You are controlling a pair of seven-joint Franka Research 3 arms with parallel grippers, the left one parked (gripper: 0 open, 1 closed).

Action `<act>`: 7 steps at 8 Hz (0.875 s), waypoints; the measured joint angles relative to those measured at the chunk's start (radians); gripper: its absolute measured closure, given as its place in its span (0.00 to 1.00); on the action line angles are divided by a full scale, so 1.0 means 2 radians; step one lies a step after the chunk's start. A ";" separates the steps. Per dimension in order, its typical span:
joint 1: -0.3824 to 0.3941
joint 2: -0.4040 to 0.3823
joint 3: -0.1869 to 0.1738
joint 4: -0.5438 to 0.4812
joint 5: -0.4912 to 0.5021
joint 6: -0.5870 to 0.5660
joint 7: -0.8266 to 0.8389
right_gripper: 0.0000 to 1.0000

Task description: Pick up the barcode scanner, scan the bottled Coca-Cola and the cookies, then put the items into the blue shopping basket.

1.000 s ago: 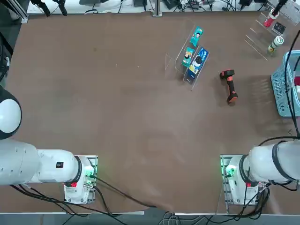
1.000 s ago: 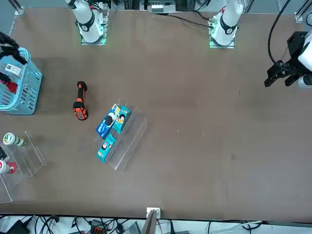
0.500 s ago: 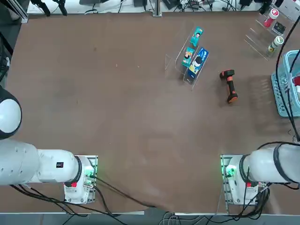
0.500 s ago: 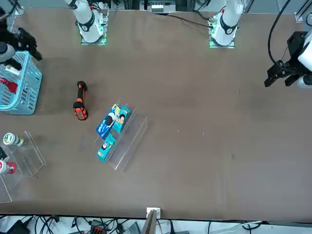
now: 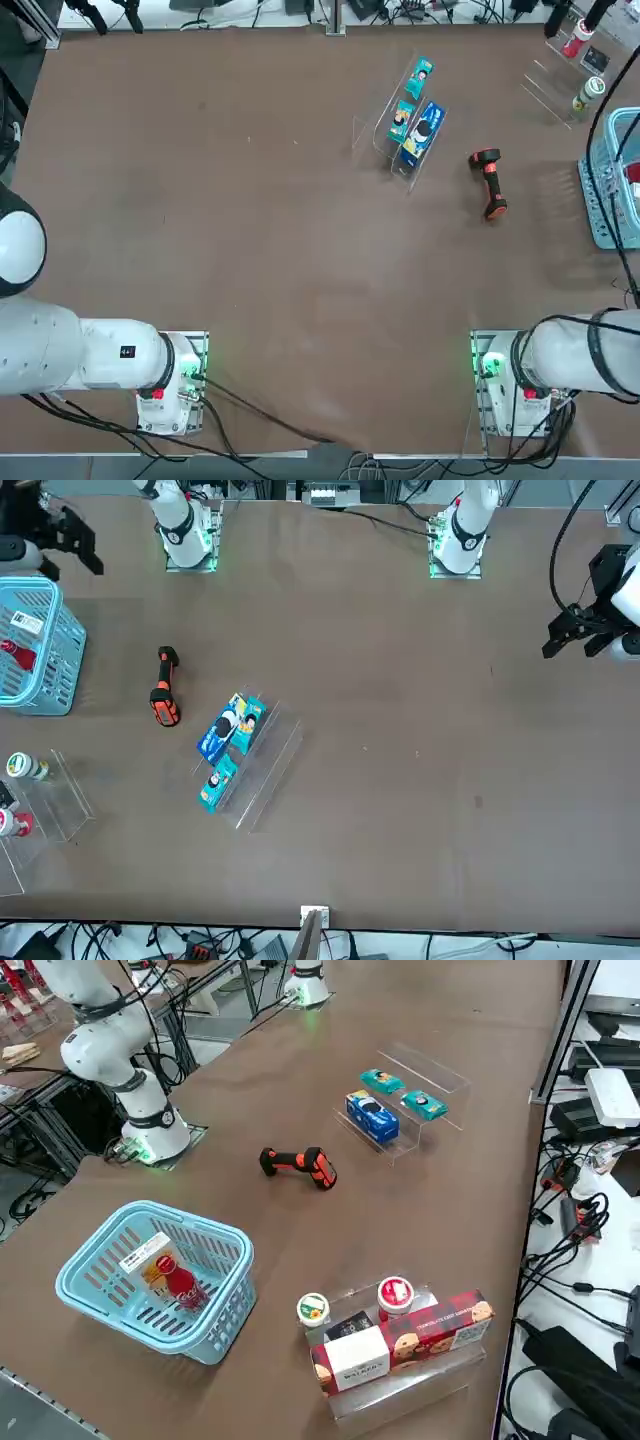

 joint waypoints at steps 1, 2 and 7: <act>-0.002 0.001 0.000 -0.008 -0.001 0.015 0.007 0.00; -0.009 0.006 -0.001 -0.013 -0.001 0.033 0.008 0.00; -0.017 0.034 -0.002 -0.013 -0.001 0.076 0.018 0.00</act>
